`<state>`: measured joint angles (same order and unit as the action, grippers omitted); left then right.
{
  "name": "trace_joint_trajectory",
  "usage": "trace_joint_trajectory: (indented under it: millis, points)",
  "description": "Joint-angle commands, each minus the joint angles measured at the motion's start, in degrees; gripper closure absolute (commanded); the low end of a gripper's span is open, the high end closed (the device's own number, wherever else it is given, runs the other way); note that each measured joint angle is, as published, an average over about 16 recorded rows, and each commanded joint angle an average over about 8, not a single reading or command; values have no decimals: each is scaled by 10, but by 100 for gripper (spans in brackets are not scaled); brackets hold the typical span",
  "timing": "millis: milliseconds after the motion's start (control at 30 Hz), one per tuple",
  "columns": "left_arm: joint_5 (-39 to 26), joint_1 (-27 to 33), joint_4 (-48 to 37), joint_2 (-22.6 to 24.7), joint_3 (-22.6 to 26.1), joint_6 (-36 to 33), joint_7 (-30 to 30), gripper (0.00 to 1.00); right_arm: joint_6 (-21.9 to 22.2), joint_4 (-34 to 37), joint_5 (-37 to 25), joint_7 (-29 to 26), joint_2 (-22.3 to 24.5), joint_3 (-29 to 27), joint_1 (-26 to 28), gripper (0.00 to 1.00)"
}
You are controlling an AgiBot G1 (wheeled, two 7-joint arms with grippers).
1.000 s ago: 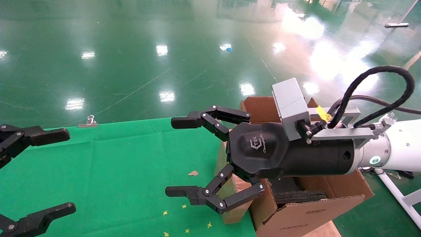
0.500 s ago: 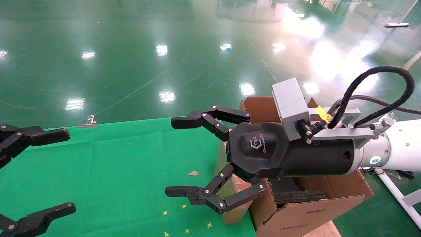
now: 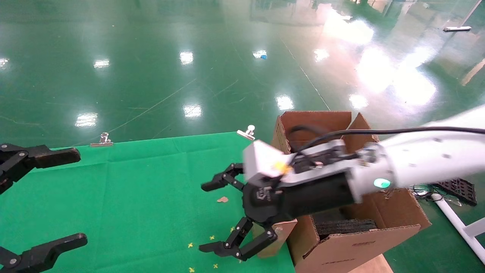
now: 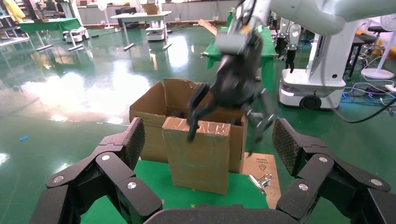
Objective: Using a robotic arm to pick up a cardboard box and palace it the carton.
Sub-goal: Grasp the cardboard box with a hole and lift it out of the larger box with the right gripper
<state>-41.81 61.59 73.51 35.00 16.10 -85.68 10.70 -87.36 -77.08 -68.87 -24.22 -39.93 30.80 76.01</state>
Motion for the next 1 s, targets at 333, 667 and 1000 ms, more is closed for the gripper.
trace_joint_trajectory:
  millis: [333,667,1000]
  points:
    - [0,0,0,0,1,0,0,0,-35,1,-227,-96,-96,210,182,0]
    - [1,0,0,0,1,0,0,0,-40,1,-210,-180,-127,403,380,0]
    - [1,0,0,-1,1,1,-1,0,-31,-1,-188,-225,-150,582,507,0]
